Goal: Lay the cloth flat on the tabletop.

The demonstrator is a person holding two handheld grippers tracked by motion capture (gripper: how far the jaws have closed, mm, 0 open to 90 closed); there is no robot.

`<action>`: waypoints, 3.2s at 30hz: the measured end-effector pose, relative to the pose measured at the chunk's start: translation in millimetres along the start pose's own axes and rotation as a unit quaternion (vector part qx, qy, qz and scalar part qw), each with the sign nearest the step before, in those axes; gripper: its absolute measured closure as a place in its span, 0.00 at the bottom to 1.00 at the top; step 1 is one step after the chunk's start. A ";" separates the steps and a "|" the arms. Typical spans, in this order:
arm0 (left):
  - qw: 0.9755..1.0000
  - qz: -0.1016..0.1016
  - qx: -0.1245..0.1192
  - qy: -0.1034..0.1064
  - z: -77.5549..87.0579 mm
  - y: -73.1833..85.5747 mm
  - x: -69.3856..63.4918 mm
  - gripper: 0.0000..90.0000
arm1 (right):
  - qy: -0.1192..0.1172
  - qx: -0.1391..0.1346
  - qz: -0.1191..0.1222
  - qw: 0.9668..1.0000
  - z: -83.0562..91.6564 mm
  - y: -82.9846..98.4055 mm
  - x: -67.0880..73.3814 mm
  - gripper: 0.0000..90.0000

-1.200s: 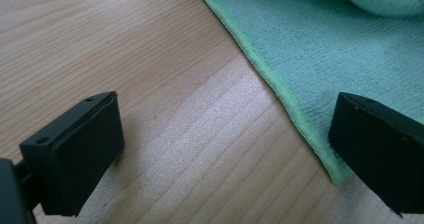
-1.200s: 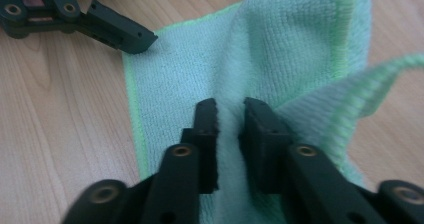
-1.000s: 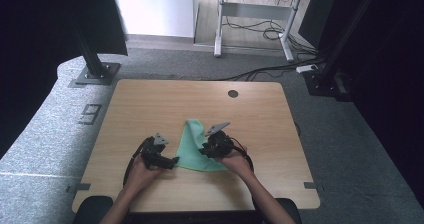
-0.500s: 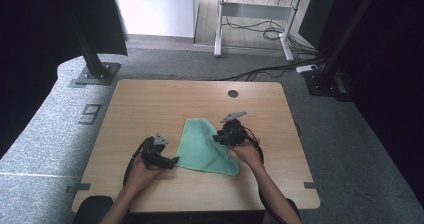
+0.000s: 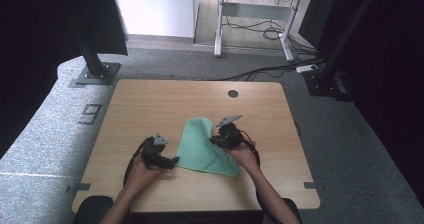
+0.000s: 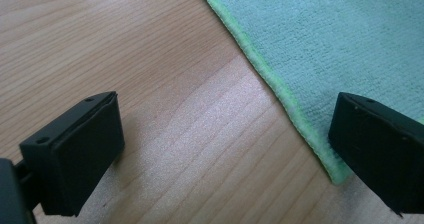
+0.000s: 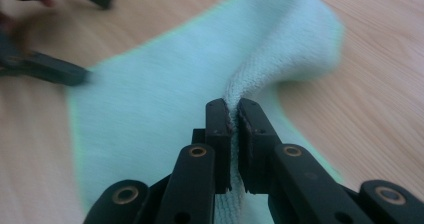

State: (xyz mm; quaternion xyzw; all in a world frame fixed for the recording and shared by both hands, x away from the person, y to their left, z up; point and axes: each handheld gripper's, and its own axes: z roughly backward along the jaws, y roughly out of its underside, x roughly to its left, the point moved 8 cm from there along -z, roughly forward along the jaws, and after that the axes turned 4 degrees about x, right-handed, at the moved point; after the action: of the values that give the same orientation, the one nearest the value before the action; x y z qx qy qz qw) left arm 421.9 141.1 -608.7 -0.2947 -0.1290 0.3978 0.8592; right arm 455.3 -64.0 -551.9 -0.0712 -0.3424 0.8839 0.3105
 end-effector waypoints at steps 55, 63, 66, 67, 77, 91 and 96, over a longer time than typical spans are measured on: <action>1.000 0.000 0.000 0.000 -0.5 -0.4 0.0 0.01 | 0.053 0.056 -0.010 0.997 -30.3 28.6 -24.9 0.65; 1.000 0.000 0.000 0.000 -0.5 -0.4 0.0 0.01 | 0.079 0.046 -0.013 0.996 -24.0 34.3 -36.4 0.67; 1.000 0.001 -0.001 0.000 -0.6 -0.5 -0.2 0.01 | 0.090 0.046 -0.019 0.995 -20.4 37.2 -47.3 0.62; 1.000 0.000 0.001 0.000 -0.5 -0.4 0.0 0.01 | 0.095 0.047 -0.023 0.994 -18.8 38.3 -52.6 0.60; 1.000 0.000 0.000 0.000 -0.5 -0.4 0.0 0.01 | 0.156 0.068 -0.059 0.984 -3.0 46.6 -100.6 0.55; 1.000 0.011 0.002 -0.009 2.8 3.9 -3.6 0.01 | 0.120 0.033 -0.069 0.990 12.8 46.1 -85.0 0.50; 1.000 0.011 0.007 -0.009 7.4 9.6 -11.1 0.01 | 0.109 0.032 -0.058 0.992 12.2 47.9 -71.6 0.48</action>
State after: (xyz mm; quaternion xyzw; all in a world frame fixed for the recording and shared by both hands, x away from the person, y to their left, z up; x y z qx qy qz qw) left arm 405.5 140.6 -608.6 -0.2865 -0.1304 0.4111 0.8555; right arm 484.2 -141.1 -580.0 -0.1369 -0.2818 0.8618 0.3990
